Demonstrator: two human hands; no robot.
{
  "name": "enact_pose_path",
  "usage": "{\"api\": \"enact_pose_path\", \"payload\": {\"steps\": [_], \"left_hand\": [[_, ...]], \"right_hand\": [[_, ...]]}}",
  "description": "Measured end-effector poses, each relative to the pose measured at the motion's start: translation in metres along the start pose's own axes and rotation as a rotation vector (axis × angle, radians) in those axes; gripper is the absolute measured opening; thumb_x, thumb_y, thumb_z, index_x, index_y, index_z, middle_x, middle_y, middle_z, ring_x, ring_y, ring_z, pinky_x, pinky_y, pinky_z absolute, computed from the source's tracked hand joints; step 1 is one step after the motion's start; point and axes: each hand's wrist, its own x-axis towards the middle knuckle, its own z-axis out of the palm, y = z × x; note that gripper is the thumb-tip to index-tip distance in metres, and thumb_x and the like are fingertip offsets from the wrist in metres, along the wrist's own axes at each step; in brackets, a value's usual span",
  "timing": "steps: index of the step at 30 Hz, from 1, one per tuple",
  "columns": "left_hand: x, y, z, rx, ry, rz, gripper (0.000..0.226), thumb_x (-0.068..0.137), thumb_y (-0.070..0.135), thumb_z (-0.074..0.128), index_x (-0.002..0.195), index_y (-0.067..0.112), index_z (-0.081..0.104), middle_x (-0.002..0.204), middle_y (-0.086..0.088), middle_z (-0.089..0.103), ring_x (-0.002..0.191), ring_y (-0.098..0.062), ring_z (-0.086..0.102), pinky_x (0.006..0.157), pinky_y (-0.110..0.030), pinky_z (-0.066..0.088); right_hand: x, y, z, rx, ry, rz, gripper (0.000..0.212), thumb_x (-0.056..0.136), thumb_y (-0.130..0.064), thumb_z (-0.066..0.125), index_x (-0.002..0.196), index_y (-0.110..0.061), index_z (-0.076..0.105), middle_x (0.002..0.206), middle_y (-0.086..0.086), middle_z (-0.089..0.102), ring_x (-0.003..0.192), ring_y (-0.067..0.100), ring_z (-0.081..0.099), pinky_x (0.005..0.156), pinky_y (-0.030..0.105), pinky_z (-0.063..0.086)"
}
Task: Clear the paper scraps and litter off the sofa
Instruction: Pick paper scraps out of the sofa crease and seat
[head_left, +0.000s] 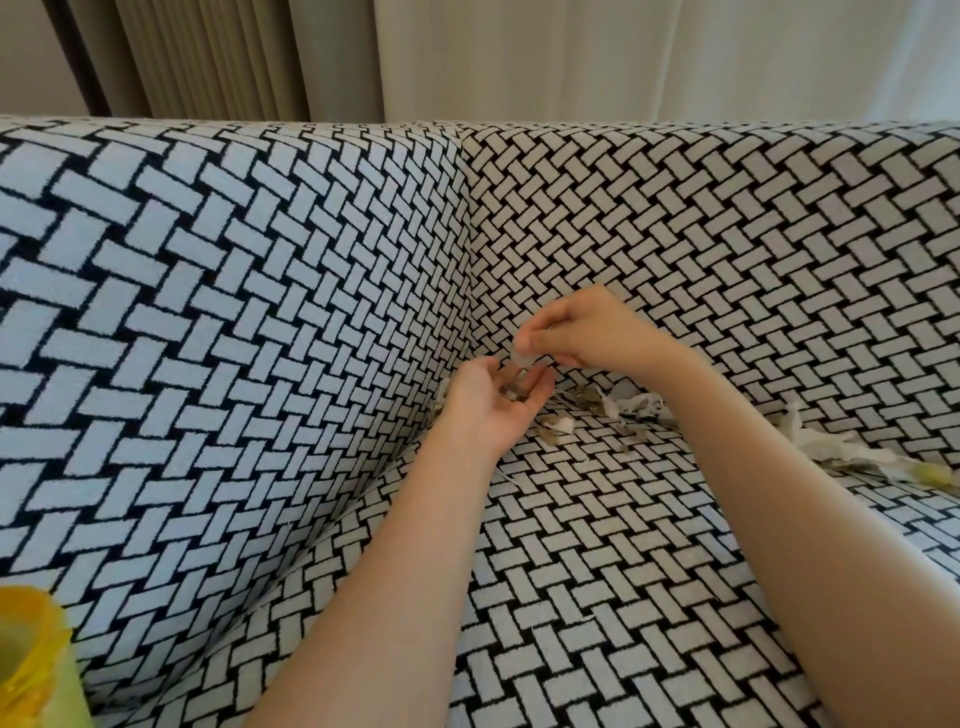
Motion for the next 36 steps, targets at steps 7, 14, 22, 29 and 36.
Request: {"api": "enact_pose_path", "payload": {"steps": [7,14,22,29,36], "left_hand": [[-0.002,0.002,-0.001,-0.081,0.046,0.004,0.020,0.098,0.001,0.030,0.114,-0.002,0.041,0.101,-0.017,0.055,0.116,-0.029,0.053,0.093,-0.041,0.047],[0.002,0.002,-0.005,-0.069,0.078,0.041,0.025,0.097,0.001,0.030,0.115,-0.004,0.047,0.089,-0.013,0.057,0.080,-0.022,0.056,0.088,-0.037,0.049],[0.004,0.002,-0.007,-0.044,0.060,0.049,0.020,0.095,-0.003,0.029,0.103,-0.004,0.047,0.092,-0.013,0.056,0.080,-0.021,0.055,0.086,-0.038,0.049],[0.004,0.002,-0.005,-0.023,0.087,0.085,0.039,0.089,-0.016,0.032,0.124,-0.007,0.044,0.123,-0.019,0.050,0.103,-0.027,0.056,0.082,-0.036,0.053],[-0.002,0.000,0.000,0.025,0.063,0.076,0.025,0.088,-0.016,0.031,0.100,-0.001,0.047,0.126,-0.017,0.048,0.094,-0.026,0.054,0.096,-0.037,0.048]], "right_hand": [[0.006,0.014,0.003,-0.391,0.137,0.077,0.021,0.091,-0.019,0.052,0.104,-0.020,0.069,0.087,-0.004,0.069,0.073,0.008,0.060,0.068,0.024,0.051],[0.012,0.031,0.019,-0.947,-0.130,0.389,0.031,0.094,-0.026,0.047,0.124,-0.020,0.054,0.116,0.003,0.059,0.103,0.021,0.055,0.076,0.030,0.040],[0.012,0.026,0.030,-1.142,-0.032,0.205,0.020,0.092,-0.012,0.050,0.110,-0.010,0.058,0.103,0.002,0.059,0.095,0.020,0.058,0.069,0.026,0.039],[0.003,0.030,0.007,-0.879,0.121,0.141,0.014,0.088,-0.025,0.056,0.092,-0.017,0.067,0.084,-0.002,0.061,0.078,0.017,0.054,0.059,0.024,0.036],[0.003,0.028,-0.003,-0.760,0.093,0.152,0.012,0.087,-0.026,0.061,0.086,-0.023,0.072,0.086,-0.007,0.067,0.082,0.013,0.057,0.066,0.026,0.044]]}}
